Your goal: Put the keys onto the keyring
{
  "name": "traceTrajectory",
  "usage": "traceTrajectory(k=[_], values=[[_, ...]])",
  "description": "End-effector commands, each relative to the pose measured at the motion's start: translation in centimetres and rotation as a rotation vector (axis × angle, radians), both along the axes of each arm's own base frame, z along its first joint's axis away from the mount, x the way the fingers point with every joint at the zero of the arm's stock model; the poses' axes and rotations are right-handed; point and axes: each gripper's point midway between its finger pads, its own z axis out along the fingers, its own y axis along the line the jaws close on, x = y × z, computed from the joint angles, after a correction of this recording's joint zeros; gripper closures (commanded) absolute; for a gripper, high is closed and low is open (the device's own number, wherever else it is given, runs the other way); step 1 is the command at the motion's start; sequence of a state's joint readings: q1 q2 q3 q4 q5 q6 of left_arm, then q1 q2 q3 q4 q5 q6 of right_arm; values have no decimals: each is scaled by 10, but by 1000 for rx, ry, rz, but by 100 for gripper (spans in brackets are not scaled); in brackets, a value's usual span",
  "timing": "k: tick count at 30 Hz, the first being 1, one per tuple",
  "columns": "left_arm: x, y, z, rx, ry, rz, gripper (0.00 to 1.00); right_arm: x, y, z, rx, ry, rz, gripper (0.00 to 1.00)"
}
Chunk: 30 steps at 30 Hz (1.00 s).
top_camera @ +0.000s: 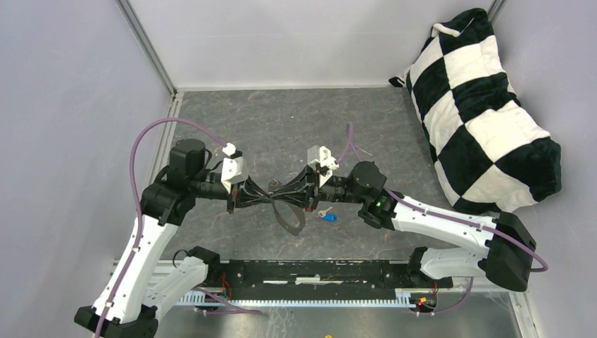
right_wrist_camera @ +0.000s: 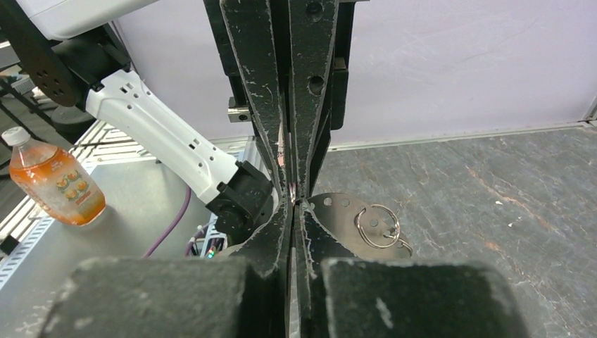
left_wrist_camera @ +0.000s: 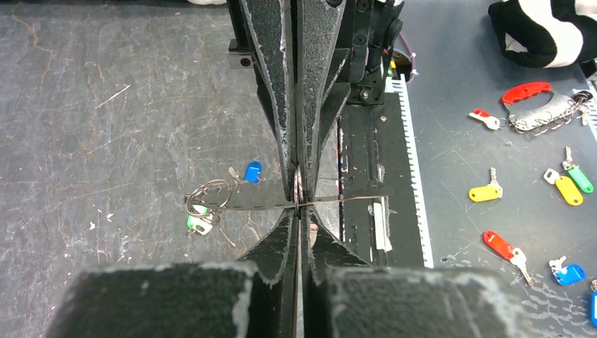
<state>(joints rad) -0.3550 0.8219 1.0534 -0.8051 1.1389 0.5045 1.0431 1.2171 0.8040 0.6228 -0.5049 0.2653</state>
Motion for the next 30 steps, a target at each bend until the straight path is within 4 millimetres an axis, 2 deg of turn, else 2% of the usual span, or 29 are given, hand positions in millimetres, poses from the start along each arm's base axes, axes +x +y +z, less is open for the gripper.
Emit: traceTrajectory(k=[1,4,10,15,21,30], values=[[2,-1,11,-25,-128,-17,98,-16,4,-1,-55,-32,81,92],[-2,1,4,-7,-127,-33,98,-15,5,4,-85,-66,79,80],[-8,5,-6,26,-133,-65,98,-11,9,9,-175,-132,93,70],[-11,7,-10,42,-123,-76,98,-6,10,11,-251,-199,109,68],[-10,6,-9,42,-128,-76,98,-4,7,2,-380,-243,141,68],[-8,6,-11,49,-117,-73,98,1,5,4,-438,-246,128,67]])
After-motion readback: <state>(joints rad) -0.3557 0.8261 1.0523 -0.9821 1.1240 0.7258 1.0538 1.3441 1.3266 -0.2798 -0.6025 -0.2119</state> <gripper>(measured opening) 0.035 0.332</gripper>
